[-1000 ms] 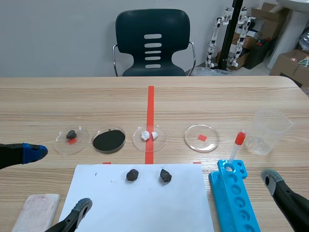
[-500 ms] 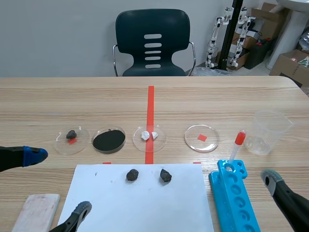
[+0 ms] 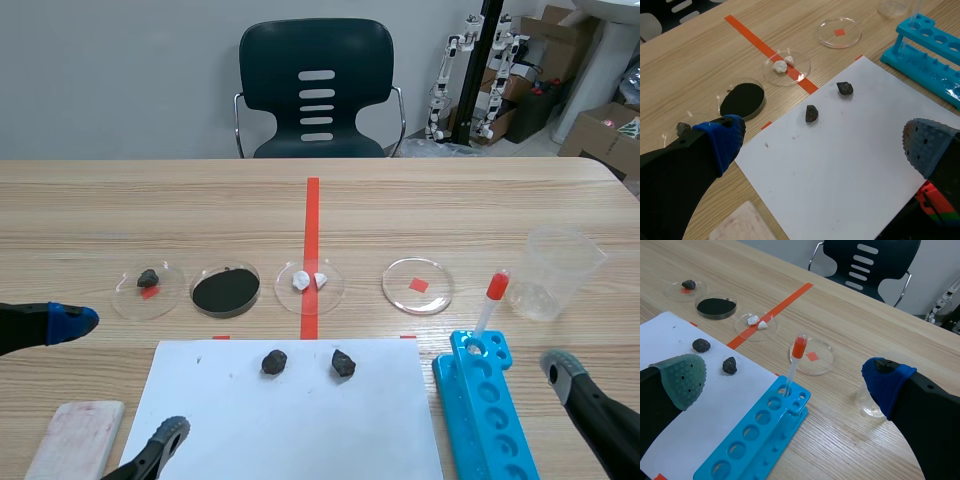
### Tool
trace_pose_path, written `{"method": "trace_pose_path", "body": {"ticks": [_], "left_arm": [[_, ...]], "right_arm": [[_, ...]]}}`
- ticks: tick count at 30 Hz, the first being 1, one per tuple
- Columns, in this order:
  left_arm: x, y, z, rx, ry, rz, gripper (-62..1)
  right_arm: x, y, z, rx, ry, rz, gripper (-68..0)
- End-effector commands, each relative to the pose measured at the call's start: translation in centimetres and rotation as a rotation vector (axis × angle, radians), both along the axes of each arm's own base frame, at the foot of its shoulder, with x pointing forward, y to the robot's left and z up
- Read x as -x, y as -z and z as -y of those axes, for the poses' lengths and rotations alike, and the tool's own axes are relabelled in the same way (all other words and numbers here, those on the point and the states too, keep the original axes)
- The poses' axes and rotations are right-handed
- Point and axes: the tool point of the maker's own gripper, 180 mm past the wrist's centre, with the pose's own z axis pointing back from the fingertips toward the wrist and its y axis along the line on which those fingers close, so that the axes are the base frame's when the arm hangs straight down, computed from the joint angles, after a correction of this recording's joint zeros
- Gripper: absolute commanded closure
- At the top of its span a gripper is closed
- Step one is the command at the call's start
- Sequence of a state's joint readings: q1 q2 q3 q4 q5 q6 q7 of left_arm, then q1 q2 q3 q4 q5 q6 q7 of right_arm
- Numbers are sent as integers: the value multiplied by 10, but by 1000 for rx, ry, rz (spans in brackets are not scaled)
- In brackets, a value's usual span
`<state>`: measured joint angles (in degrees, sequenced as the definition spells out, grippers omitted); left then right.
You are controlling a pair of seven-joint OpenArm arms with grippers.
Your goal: Pick up the right mineral with the left hand
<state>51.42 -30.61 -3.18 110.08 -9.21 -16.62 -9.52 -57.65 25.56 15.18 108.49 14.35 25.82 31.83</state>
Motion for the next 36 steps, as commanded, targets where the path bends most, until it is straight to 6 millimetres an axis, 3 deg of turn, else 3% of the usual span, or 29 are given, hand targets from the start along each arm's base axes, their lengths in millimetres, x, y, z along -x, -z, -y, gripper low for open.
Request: {"method": "trace_pose_path", "body": {"ticks": [1, 7, 11, 20, 26, 36], "left_arm": [[-3, -8, 3, 37, -15, 22, -623], [-8, -12, 3, 102, -50, -7, -623], [-12, 4, 8, 61, -46, -92, -623], [-22, 9, 42, 156, -25, -224, -623], [-39, 23, 54, 112, -89, -325, -623], [-60, 26, 78, 61, -159, -409, -623]], "right_arm": [[-4, -9, -2, -13, -9, 33, -679], [-4, -9, -2, -13, -9, 33, -679], [-4, -9, -2, -12, -9, 33, -679], [-4, -9, -2, -12, -9, 33, -679], [-4, -9, -2, -12, -9, 33, -679], [-4, -9, -2, -12, -9, 33, -679]]}}
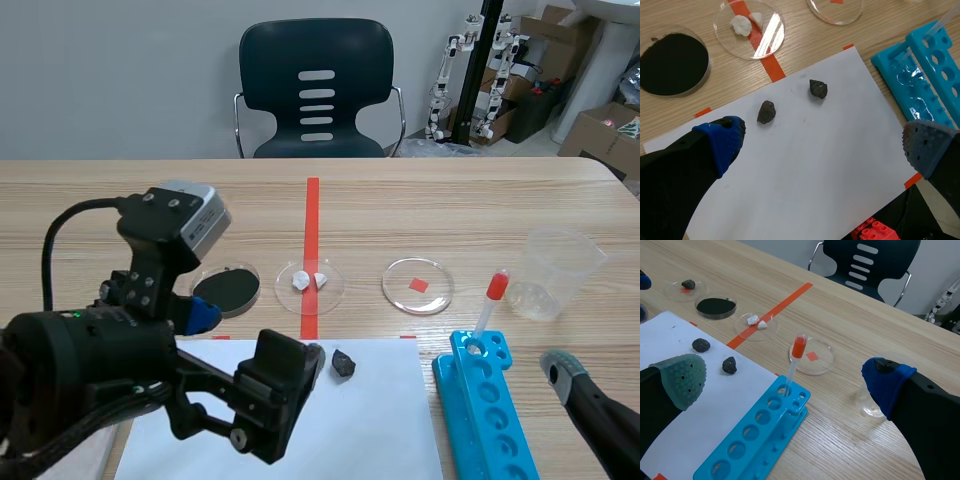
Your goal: Pick up the right mineral with the left hand
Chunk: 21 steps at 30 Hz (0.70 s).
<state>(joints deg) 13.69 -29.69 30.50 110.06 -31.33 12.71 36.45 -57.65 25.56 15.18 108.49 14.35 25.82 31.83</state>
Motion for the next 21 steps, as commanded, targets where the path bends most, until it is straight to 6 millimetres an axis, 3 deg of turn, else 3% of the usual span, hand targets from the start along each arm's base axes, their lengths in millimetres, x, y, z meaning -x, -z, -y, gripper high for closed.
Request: {"method": "trace_pose_path", "body": {"ticks": [1, 8, 21], "left_arm": [[-4, -7, 6, 3, -2, 19, -623], [-13, -2, 24, -95, -3, 13, -623], [-27, 34, 63, -239, 42, -101, -623]], "right_arm": [[-4, -9, -2, -13, -9, 33, -679], [-4, -9, -3, -13, -10, 33, -679], [-4, -9, -3, -13, -10, 33, -679]]}}
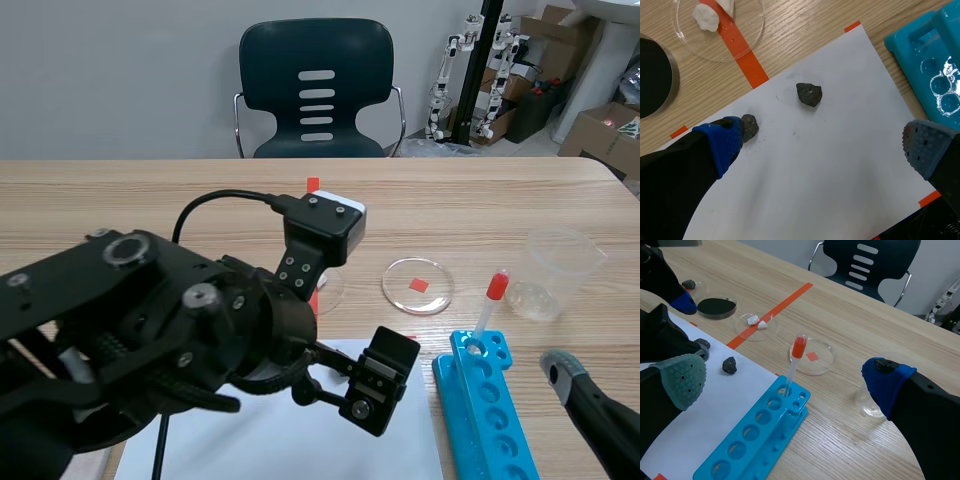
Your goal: Pick up the right mineral with the left hand
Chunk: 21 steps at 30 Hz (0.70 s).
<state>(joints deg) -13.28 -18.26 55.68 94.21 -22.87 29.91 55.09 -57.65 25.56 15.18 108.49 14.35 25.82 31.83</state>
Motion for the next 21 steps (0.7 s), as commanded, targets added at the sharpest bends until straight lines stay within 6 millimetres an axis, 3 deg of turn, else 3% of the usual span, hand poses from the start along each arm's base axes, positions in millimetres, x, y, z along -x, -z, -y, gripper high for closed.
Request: {"method": "trace_pose_path", "body": {"ticks": [1, 11, 21], "left_arm": [[-3, -2, 10, 7, 2, 3, -623], [-23, 21, 37, -87, 14, -16, -623], [-33, 42, 37, -207, -15, -123, -623]], "right_arm": [[-4, -9, -3, -13, -10, 33, -679], [-4, -9, -3, -13, -10, 33, -679], [-4, -9, -2, -13, -10, 32, -679]]}}
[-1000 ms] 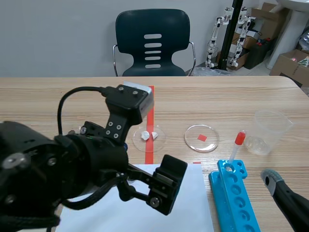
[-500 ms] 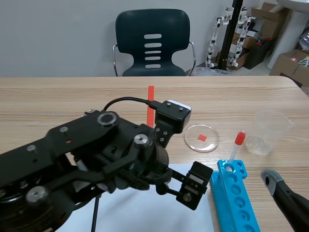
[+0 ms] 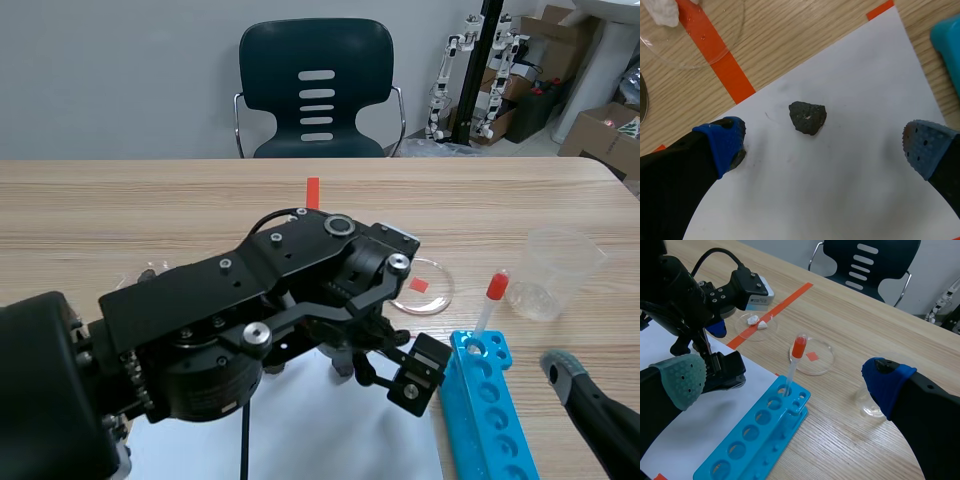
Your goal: Pick up the right mineral with the left hand
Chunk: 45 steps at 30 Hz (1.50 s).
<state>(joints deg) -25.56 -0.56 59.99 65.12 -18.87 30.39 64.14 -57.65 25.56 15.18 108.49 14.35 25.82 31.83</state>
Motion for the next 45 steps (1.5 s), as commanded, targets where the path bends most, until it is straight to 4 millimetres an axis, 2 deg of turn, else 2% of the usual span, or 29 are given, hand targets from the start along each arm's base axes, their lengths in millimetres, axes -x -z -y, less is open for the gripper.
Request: {"method": "trace_pose_path", "body": {"ticks": [1, 11, 20, 28, 45], "left_arm": [[-7, -12, 11, 25, 6, 25, -623], [-12, 0, 15, -18, -10, -7, -623], [-20, 17, 1, -93, -41, -43, -623], [-13, 27, 2, -73, -39, -98, -623], [-4, 27, 20, 2, -26, -146, -623]], "right_arm": [[-4, -9, -2, -13, -10, 32, -679], [-4, -9, -2, -11, -9, 30, -679], [-4, -9, -2, -11, -9, 30, -679], [-4, -9, -2, -11, -9, 30, -679], [-4, -9, -2, -11, -9, 30, -679]]}}
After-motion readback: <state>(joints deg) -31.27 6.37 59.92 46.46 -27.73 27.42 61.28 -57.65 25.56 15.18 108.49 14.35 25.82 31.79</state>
